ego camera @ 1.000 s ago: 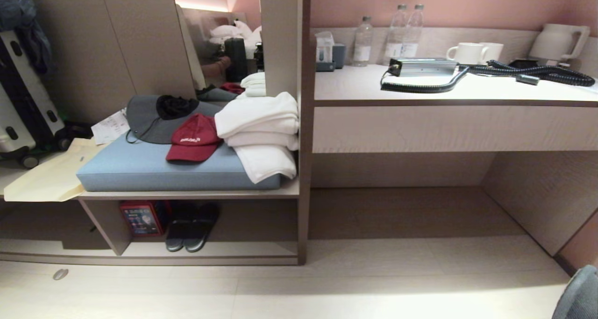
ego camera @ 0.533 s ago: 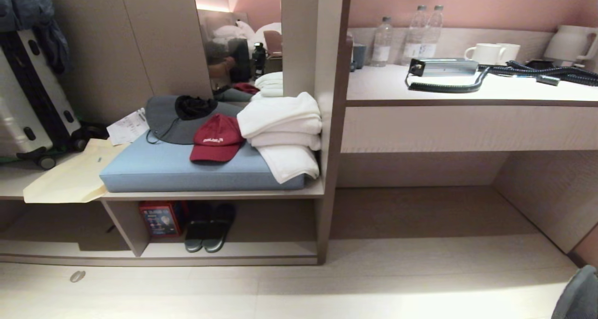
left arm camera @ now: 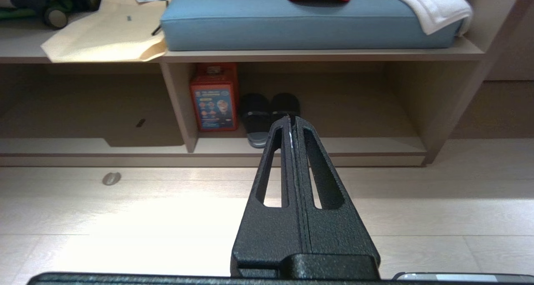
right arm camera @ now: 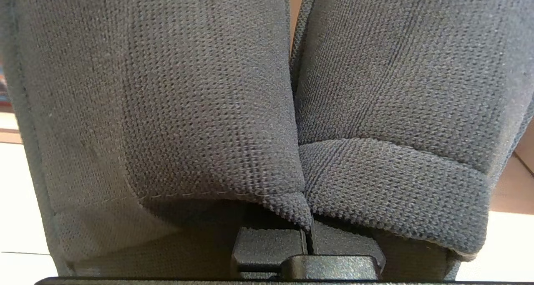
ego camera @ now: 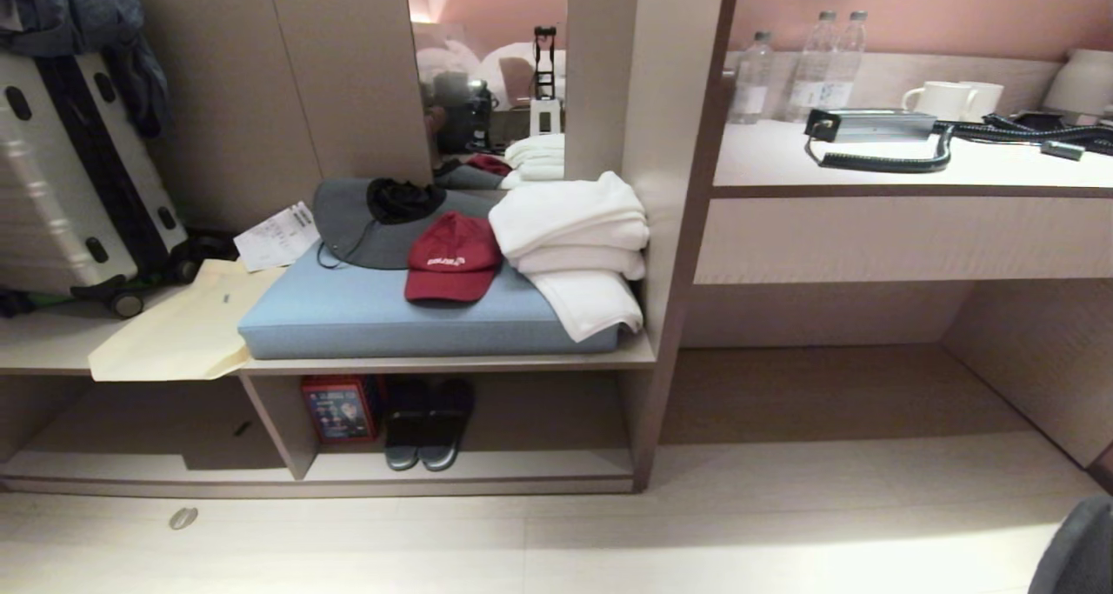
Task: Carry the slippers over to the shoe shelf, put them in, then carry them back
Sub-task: Place the slippers into the shoe cabinet
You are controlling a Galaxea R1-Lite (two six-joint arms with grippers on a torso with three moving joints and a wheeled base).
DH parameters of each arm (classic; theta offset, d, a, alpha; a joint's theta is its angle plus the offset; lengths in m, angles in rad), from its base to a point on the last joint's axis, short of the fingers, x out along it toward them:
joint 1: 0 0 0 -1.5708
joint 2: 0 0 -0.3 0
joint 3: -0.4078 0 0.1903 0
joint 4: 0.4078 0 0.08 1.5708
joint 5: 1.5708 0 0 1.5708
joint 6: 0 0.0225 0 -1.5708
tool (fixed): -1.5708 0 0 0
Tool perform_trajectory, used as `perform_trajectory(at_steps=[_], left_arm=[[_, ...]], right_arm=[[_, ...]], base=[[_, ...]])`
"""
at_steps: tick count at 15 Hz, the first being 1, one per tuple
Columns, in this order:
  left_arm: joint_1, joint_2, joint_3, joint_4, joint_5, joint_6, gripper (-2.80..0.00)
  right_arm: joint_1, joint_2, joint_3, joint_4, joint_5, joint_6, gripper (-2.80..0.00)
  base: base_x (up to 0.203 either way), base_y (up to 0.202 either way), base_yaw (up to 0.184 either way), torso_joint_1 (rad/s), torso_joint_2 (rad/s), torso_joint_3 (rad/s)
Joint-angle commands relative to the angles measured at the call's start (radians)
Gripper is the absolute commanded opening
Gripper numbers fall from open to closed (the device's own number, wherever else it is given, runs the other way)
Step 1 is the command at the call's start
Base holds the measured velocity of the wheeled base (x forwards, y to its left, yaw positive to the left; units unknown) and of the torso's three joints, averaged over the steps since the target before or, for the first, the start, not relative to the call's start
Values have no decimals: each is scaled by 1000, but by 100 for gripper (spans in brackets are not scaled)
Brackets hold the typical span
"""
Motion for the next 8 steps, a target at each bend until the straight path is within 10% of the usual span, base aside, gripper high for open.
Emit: perform_trajectory(at_steps=[1, 8], left_arm=[[0, 1, 0, 0, 1, 0, -280], [0, 1, 0, 0, 1, 0, -280]], right_arm=[[0, -2, 0, 0, -1, -1, -280], [0, -2, 0, 0, 1, -1, -280]], base=[[0, 195, -3, 2, 1, 1], [0, 197, -1, 2, 2, 4]])
